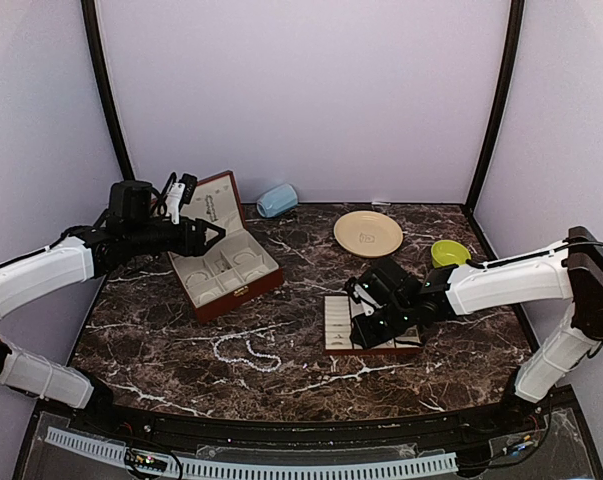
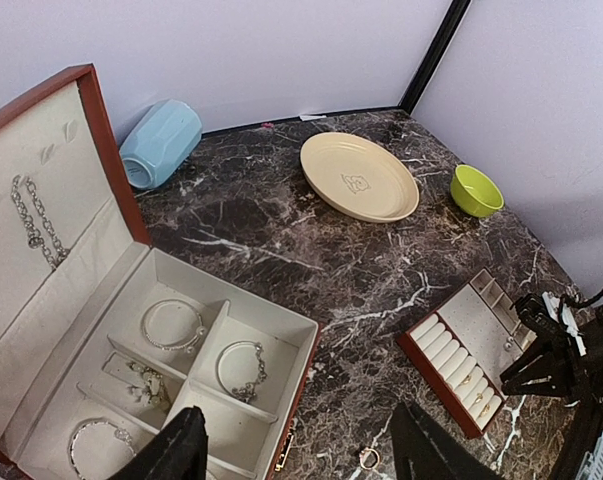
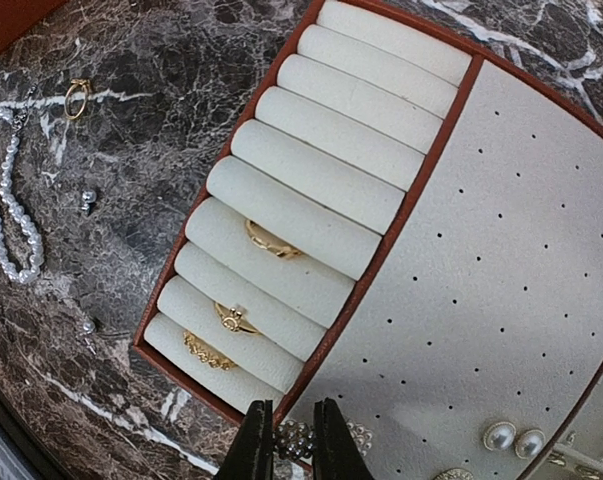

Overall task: Organize the mixed jewelry
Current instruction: Insert the earring into the earring holder.

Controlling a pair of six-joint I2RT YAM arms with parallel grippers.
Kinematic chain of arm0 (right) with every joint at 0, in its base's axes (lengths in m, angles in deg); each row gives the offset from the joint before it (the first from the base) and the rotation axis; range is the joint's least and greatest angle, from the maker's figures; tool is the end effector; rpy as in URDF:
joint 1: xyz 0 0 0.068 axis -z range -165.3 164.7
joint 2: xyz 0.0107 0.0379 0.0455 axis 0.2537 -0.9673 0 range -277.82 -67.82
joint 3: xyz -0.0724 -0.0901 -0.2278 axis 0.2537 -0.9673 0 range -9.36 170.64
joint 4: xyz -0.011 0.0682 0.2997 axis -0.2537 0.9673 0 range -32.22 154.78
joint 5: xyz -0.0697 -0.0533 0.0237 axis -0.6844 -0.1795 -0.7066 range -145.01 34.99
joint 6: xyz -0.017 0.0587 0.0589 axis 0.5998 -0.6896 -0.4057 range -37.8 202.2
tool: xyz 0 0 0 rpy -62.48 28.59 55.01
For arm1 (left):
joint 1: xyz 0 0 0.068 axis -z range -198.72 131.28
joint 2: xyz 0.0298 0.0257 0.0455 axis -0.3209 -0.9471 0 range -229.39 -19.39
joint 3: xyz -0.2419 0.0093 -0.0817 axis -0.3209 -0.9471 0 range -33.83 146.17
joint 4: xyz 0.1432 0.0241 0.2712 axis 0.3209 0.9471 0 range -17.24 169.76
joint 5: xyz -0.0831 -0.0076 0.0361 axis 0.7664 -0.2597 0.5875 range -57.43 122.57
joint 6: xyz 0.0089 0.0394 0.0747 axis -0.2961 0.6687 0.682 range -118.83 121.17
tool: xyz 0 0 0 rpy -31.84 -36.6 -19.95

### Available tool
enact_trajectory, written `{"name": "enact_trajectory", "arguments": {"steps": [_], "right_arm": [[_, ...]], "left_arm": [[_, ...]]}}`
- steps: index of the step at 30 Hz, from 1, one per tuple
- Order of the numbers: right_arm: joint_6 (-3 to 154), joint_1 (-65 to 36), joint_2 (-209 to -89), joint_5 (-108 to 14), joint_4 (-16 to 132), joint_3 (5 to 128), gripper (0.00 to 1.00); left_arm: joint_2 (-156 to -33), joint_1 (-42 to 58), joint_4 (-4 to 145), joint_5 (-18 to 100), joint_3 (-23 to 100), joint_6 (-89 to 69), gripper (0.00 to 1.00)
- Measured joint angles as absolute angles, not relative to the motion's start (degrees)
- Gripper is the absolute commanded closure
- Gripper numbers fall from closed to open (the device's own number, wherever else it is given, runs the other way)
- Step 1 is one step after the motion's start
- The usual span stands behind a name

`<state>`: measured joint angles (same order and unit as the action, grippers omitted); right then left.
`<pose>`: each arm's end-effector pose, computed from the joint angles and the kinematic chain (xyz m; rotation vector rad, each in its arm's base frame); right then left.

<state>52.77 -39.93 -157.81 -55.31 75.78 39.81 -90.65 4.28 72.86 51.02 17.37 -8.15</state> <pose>0.2077 0.2920 0.0858 -0.5848 2.6263 0.4974 0.3345 -0.1677 0.2522 0.4522 1.9119 -0.6838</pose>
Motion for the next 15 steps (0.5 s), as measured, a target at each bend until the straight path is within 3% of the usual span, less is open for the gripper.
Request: {"name": "enact_trajectory", "arguments": {"steps": [15], "right_arm": [[52.77, -40.13, -157.81, -55.48, 75.78, 39.79, 0.93]], "left_arm": [[-90.65, 4.28, 72.86, 51.05, 17.35, -8.31, 0.34]]}}
